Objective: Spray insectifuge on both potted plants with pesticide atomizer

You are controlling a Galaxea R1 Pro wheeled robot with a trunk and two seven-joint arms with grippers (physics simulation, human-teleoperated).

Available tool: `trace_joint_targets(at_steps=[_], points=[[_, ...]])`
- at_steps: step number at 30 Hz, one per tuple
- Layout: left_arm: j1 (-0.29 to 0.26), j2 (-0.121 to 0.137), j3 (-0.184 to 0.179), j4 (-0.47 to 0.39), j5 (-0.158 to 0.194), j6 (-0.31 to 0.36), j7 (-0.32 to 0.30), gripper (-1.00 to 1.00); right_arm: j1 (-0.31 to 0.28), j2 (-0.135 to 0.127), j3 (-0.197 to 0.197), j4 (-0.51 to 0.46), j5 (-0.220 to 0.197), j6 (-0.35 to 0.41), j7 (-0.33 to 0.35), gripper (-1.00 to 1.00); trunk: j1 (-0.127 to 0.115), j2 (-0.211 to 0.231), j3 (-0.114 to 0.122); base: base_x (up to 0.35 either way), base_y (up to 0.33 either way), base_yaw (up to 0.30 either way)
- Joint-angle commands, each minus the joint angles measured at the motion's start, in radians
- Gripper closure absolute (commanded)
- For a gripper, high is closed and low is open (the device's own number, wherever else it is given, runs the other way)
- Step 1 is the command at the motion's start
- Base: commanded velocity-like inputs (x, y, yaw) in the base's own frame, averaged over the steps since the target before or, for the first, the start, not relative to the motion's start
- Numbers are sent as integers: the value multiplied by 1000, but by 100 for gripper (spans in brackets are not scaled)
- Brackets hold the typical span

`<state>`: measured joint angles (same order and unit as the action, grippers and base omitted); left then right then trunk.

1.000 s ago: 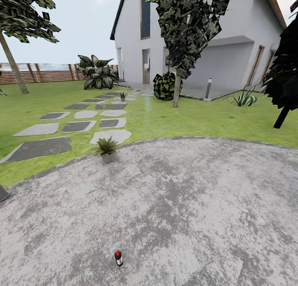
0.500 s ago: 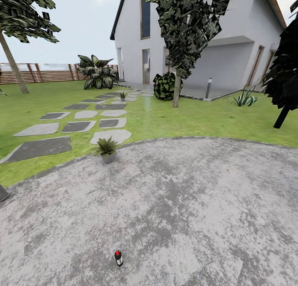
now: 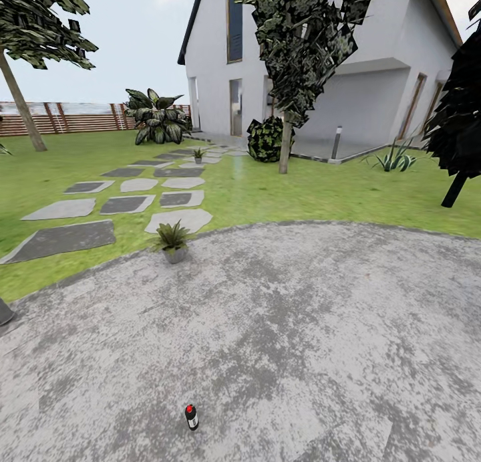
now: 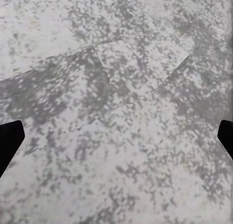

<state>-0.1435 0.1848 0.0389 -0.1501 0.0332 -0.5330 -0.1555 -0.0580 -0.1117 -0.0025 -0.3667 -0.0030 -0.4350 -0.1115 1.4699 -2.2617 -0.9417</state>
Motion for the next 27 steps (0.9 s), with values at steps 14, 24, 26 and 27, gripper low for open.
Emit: trace_joint_targets(at_steps=[14,24,26,27], points=[[-61,11,4,-11,11,7,-7,-100,-7,-5,-4,-78,-1,3,-14,-100,0,0,-1,0,0,0],[-229,10,3,-13,12,62,-9,-100,-168,-5,0,-488,15,147,-5,-100,0,0,-1,0,0,0],[-232,9,3,-14,12,64,-9,-100,-188,-3,3,-486,15,167,-4,-100,0,0,-1,0,0,0],[-233,8,3,-15,13,65,-9,-100,-196,0,4,-480,16,175,-4,-100,0,0,-1,0,0,0]])
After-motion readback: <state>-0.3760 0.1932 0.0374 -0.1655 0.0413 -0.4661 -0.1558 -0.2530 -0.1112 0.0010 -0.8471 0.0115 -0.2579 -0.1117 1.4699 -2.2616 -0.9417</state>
